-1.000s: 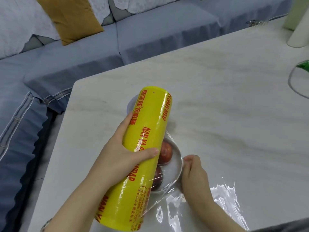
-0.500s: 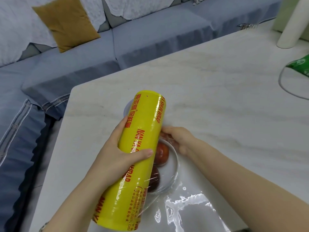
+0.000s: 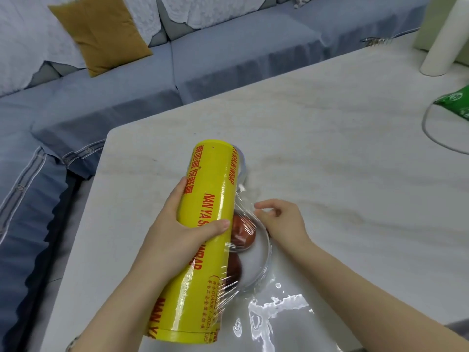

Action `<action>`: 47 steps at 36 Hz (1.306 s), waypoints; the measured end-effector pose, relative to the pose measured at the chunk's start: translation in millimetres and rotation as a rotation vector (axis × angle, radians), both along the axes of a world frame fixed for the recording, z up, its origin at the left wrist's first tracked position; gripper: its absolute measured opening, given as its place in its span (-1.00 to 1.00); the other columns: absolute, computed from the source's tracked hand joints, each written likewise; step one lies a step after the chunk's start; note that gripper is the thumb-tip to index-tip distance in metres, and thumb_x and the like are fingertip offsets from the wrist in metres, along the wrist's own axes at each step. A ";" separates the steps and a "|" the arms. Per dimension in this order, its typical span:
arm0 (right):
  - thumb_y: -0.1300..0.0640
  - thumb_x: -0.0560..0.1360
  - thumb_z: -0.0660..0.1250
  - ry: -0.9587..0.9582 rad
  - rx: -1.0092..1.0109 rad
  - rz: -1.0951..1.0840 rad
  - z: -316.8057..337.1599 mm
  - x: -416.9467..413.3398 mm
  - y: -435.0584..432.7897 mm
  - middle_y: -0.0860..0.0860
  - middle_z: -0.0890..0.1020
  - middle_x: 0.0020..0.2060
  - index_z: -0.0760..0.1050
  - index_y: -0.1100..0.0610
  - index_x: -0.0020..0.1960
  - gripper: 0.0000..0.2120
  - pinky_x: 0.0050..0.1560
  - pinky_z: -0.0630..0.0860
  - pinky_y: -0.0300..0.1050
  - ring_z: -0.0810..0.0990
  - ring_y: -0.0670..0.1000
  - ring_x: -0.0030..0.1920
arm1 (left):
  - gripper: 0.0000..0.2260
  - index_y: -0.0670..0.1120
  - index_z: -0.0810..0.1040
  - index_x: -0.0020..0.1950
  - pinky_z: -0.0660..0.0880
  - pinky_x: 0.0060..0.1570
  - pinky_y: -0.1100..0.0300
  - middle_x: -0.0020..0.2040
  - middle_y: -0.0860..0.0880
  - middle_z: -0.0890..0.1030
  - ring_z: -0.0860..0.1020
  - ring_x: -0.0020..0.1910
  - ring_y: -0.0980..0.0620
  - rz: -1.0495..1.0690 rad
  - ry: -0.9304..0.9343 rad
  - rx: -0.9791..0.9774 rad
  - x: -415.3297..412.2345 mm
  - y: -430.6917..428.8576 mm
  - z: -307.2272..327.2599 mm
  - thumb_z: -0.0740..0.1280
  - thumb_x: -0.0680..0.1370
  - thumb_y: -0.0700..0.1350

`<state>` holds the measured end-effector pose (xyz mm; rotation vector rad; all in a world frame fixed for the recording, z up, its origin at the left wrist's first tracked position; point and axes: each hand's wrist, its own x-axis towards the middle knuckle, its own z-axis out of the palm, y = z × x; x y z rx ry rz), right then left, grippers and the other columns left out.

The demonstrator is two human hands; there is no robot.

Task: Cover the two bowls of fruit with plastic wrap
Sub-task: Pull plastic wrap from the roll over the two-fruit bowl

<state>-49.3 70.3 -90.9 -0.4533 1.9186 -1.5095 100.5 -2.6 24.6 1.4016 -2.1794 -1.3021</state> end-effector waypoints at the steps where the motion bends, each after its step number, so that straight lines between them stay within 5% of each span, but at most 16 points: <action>1: 0.20 0.41 0.38 0.015 0.002 0.032 1.0 -0.7 0.2 0.02 0.60 -0.39 0.63 0.02 -0.18 -0.90 -0.12 0.48 -0.19 0.57 -0.01 -0.29 | -0.11 0.33 0.08 0.44 0.49 -0.17 0.16 0.23 0.12 0.47 0.55 0.03 0.04 -0.002 -0.005 -0.003 -0.2 0.1 0.0 0.54 0.28 0.06; 8: 0.28 0.46 0.29 -0.245 -0.122 0.207 3.6 0.5 14.5 0.09 0.68 -0.25 0.67 0.18 -0.19 -0.82 -0.04 0.53 -0.03 0.60 0.02 -0.19 | -0.10 0.33 0.03 0.46 0.52 -0.03 0.07 0.22 0.15 0.42 0.54 0.06 0.00 -0.022 -0.059 -0.025 -0.6 -0.2 0.2 0.53 0.29 0.09; 12: 0.35 0.45 0.32 -0.185 -0.179 0.091 -3.7 4.6 20.5 0.17 0.63 -0.24 0.62 0.07 -0.15 -0.79 -0.08 0.49 -0.07 0.56 0.05 -0.21 | -0.09 0.32 0.00 0.46 0.52 -0.03 0.07 0.18 0.17 0.40 0.53 0.05 0.02 -0.030 -0.071 -0.020 -0.9 -1.4 -0.7 0.52 0.29 0.12; 15: 0.38 0.44 0.32 -0.096 -0.204 0.076 -4.8 6.5 21.7 0.03 0.62 -0.34 0.59 0.03 -0.17 -0.74 -0.20 0.48 -0.19 0.55 -0.06 -0.30 | -0.08 0.34 -0.01 0.46 0.55 0.00 0.04 0.18 0.17 0.41 0.54 0.06 0.03 -0.031 -0.077 -0.018 -1.6 -2.7 -1.4 0.52 0.29 0.13; 20: 0.26 0.38 0.22 0.000 -0.119 0.172 -6.9 12.3 27.0 -0.03 0.70 -0.05 0.66 -0.09 -0.04 -0.64 0.15 0.53 0.12 0.64 0.02 0.04 | -0.09 0.35 -0.04 0.45 0.56 0.02 0.00 0.16 0.18 0.40 0.54 0.05 0.04 -0.042 -0.100 -0.018 0.2 -2.8 -2.0 0.50 0.30 0.17; 24: 0.08 0.43 0.17 -0.063 -0.174 0.214 -1.9 19.4 34.2 -0.08 0.67 0.04 0.63 -0.09 0.05 -0.68 0.26 0.44 0.14 0.58 -0.01 0.16 | -0.37 0.37 0.02 0.43 0.58 -0.08 0.07 0.17 0.18 0.46 0.60 -0.02 0.05 -0.028 -0.031 0.104 -0.6 -4.4 2.0 0.31 0.48 0.17; 27: 0.05 0.56 0.18 0.046 -0.151 0.236 2.0 21.8 35.4 -0.14 0.66 0.07 0.60 -0.06 0.11 -0.75 0.27 0.45 0.02 0.57 -0.13 0.15 | -0.46 0.37 0.09 0.41 0.58 -0.23 0.14 0.10 0.11 0.59 0.66 -0.16 0.04 -0.018 0.027 0.256 3.2 -15.3 4.5 0.27 0.54 0.03; 31: 0.19 0.58 0.15 0.228 -0.061 0.272 4.1 18.2 33.1 -0.13 0.64 0.06 0.57 -0.02 0.13 -0.73 0.09 0.42 -0.36 0.56 -0.21 0.06 | -0.22 0.31 0.07 0.43 0.61 -0.27 0.14 0.10 0.00 0.62 0.68 -0.18 -0.01 -0.047 0.012 0.420 7.6 -27.1 5.0 0.45 0.36 0.06; 33: 0.19 0.58 0.14 0.293 -0.010 0.273 4.2 19.1 31.5 -0.10 0.64 0.08 0.57 0.02 0.15 -0.73 0.06 0.40 -0.40 0.56 -0.16 0.07 | -0.14 0.26 0.14 0.44 0.61 -0.30 0.12 0.07 -0.03 0.64 0.69 -0.20 -0.02 -0.061 0.037 0.437 8.5 -27.4 2.3 0.53 0.26 0.07; 36: 0.18 0.58 0.13 0.336 0.029 0.231 6.1 23.4 29.4 -0.09 0.64 0.06 0.57 0.03 0.16 -0.72 -0.04 0.35 -0.53 0.55 -0.12 0.05 | -0.15 0.28 0.22 0.41 0.62 -0.26 0.07 0.06 -0.04 0.64 0.69 -0.21 -0.03 -0.004 0.088 0.361 9.7 -25.5 1.0 0.52 0.19 0.08; 41: 0.22 0.57 0.12 0.358 0.055 0.191 10.0 28.9 27.4 -0.03 0.65 0.08 0.56 0.07 0.16 -0.71 -0.02 0.30 -0.38 0.54 -0.08 0.05 | -0.17 0.29 0.19 0.42 0.60 -0.09 0.02 0.12 -0.01 0.58 0.64 -0.10 -0.02 0.036 0.031 0.139 23.4 -27.3 5.6 0.56 0.27 0.05; 47: 0.23 0.57 0.12 0.423 0.085 0.211 14.5 24.7 25.3 -0.01 0.66 0.06 0.58 0.08 0.12 -0.71 -0.04 0.30 -0.35 0.56 -0.03 0.06 | -0.06 0.38 -0.03 0.43 0.52 0.11 -0.08 0.28 0.04 0.45 0.55 0.08 -0.05 0.047 -0.230 -0.069 47.6 -24.2 -2.8 0.41 0.17 0.37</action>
